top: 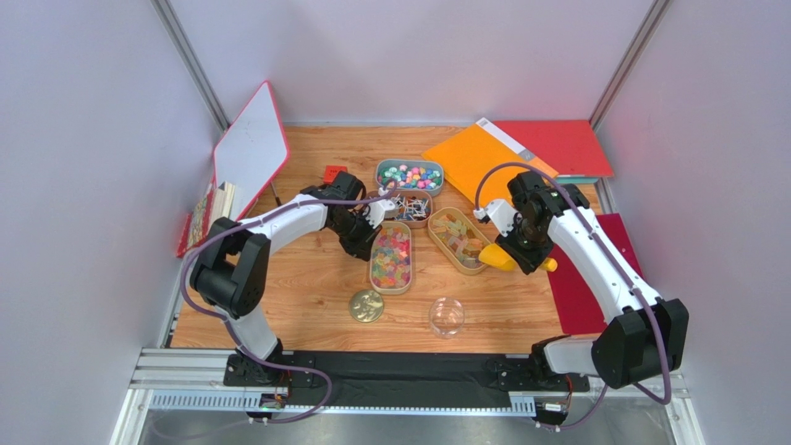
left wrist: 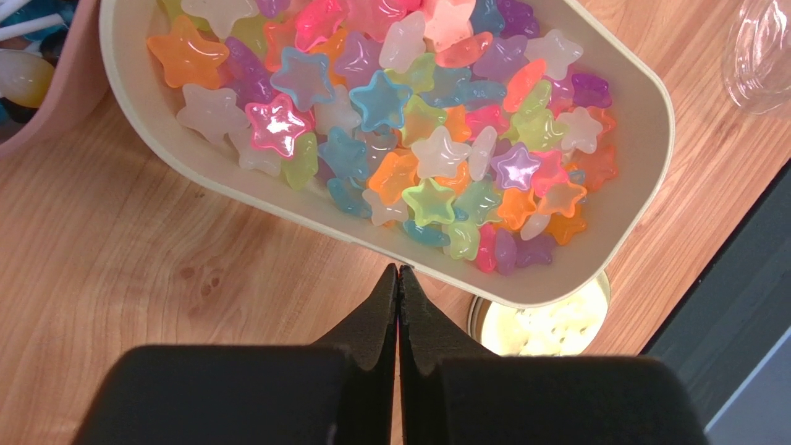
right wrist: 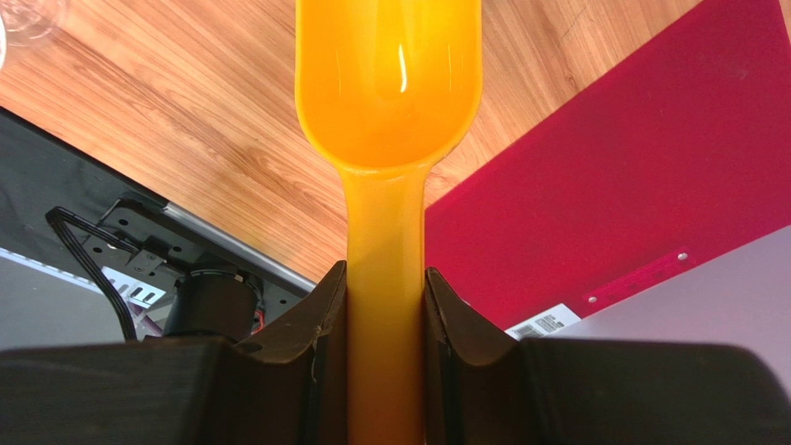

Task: Pack the candies
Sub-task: Move the storage box to the center of the board.

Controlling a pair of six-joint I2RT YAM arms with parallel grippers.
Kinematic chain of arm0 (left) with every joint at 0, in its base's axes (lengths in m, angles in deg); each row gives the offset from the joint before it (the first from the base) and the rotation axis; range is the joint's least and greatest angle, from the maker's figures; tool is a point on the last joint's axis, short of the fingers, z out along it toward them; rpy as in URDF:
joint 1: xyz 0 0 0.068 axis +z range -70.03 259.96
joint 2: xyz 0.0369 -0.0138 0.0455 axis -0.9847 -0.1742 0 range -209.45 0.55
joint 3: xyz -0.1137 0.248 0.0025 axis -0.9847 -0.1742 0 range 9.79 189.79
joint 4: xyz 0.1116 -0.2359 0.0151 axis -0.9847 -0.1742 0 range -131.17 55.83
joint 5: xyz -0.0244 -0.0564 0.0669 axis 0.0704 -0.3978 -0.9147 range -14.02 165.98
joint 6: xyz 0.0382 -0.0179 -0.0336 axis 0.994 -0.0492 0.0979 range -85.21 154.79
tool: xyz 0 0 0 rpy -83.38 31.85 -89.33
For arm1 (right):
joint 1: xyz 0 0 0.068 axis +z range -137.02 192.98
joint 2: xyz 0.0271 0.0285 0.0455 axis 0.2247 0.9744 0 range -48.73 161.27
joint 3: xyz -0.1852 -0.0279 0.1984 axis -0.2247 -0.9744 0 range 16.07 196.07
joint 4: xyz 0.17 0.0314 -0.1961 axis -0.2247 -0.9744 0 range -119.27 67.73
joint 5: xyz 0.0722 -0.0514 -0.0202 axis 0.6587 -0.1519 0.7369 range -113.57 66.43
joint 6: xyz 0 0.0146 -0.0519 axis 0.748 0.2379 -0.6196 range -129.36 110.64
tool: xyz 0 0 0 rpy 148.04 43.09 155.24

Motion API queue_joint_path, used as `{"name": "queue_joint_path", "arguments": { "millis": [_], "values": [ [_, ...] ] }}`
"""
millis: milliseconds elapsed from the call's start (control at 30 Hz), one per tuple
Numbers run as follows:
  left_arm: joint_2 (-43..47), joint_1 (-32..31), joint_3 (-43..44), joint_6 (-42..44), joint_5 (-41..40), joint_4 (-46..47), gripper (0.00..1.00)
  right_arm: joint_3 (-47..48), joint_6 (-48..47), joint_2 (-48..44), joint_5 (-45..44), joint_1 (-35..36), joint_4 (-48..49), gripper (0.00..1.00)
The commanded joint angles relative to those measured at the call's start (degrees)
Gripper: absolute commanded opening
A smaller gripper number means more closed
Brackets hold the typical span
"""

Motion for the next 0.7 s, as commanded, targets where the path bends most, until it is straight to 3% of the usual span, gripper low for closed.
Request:
{"name": "queue_joint_path", "arguments": {
  "millis": [0, 667],
  "values": [
    [-0.9, -1.2, -0.5, -0.9, 3.5, 2.2, 0.0, 3.2, 0.7, 1.9, -3.5, -0.3, -1.4, 0.0],
    [-6.4, -6.8, 5.7, -5.1, 12.2, 6.6, 0.0, 5.8, 1.1, 11.9, -7.7, 3.2, 0.3, 0.0]
  ]
}}
